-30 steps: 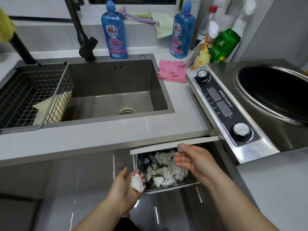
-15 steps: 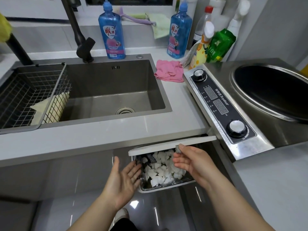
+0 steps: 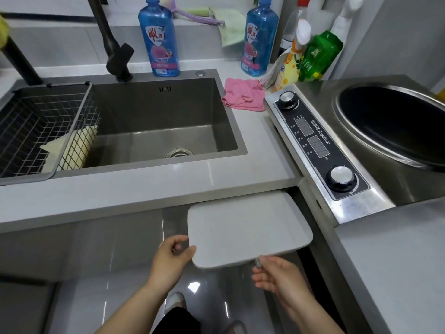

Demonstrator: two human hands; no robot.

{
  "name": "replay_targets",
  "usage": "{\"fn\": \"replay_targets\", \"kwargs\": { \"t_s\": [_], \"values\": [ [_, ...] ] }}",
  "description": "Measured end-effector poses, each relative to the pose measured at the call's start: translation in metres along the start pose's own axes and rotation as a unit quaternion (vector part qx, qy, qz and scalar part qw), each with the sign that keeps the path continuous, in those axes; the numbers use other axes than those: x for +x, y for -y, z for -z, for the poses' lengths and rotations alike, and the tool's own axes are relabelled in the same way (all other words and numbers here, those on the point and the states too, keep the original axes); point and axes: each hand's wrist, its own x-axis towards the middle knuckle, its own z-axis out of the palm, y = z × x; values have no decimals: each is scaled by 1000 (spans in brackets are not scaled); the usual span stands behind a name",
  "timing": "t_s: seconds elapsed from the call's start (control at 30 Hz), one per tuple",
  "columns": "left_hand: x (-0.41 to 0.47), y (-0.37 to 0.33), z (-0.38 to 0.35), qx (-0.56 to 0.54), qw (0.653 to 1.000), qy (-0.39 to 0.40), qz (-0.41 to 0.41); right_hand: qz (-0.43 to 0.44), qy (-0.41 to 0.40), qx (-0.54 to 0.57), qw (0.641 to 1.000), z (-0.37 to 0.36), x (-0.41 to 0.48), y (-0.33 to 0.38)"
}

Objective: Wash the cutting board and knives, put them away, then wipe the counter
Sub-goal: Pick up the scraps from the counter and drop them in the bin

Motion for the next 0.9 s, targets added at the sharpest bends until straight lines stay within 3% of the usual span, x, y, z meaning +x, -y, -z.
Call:
{"fn": "replay_targets", "kwargs": {
  "t_s": [0.4, 0.47, 0.57, 0.9],
  "values": [
    [14, 16, -4, 178, 982, -46, -51, -25, -14, -124, 992, 0, 16, -10],
    [15, 15, -2, 207, 974, -63, -67, 12, -29, -258, 966, 3, 17, -5],
    [17, 8, 5, 208, 968, -68, -120, 91, -67, -426, 898, 8, 15, 8],
    [60, -67, 49, 143, 951, -46, -270, 229, -47, -324, 917, -43, 30, 64]
  ]
}}
